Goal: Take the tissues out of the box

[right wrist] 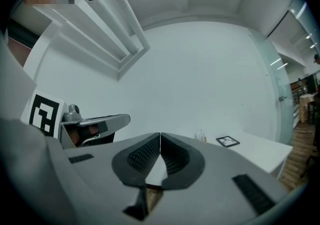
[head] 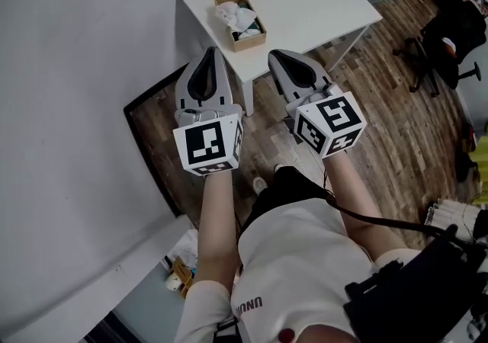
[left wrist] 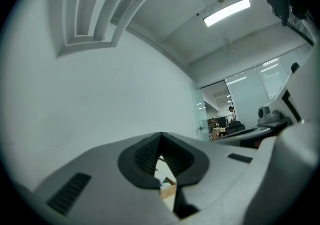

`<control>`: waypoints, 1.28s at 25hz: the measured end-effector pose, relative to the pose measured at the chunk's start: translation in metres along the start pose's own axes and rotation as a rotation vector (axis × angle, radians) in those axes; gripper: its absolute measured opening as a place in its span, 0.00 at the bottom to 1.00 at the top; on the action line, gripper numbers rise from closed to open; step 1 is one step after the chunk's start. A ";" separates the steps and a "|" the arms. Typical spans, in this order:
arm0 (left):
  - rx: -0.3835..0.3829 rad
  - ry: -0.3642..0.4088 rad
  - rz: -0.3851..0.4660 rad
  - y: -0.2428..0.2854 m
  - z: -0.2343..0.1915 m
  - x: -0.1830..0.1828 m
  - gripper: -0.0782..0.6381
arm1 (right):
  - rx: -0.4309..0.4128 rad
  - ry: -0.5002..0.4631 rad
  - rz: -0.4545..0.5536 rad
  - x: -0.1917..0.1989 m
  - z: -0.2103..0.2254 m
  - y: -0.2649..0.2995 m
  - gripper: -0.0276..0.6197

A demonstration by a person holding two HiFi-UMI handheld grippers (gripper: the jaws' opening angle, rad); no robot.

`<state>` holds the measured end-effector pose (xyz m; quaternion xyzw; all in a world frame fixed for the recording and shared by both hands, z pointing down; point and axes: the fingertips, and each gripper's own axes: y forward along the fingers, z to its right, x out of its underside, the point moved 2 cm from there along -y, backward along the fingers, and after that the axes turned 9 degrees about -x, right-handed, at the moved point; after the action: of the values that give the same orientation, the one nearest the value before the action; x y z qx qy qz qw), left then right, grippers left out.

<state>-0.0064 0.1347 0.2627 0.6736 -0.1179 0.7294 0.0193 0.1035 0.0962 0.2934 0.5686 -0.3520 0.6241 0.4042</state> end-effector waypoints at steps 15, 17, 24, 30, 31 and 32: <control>-0.064 -0.036 -0.008 0.051 -0.033 0.012 0.12 | 0.021 0.037 0.009 0.009 0.038 0.043 0.07; -0.064 -0.041 -0.019 0.068 -0.036 0.016 0.12 | 0.030 0.044 0.001 0.009 0.054 0.056 0.07; -0.087 -0.037 -0.048 0.128 -0.050 0.033 0.12 | 0.054 0.094 -0.041 0.016 0.109 0.107 0.07; -0.123 -0.032 -0.069 0.179 -0.060 0.043 0.12 | 0.019 0.104 -0.078 0.015 0.148 0.149 0.07; -0.131 -0.033 -0.072 0.187 -0.062 0.045 0.12 | 0.009 0.103 -0.088 0.016 0.153 0.157 0.07; -0.138 -0.036 -0.075 0.194 -0.064 0.048 0.12 | 0.000 0.103 -0.098 0.018 0.159 0.164 0.07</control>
<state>-0.1096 -0.0478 0.2775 0.6876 -0.1431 0.7060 0.0909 0.0222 -0.1142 0.3312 0.5521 -0.3026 0.6320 0.4519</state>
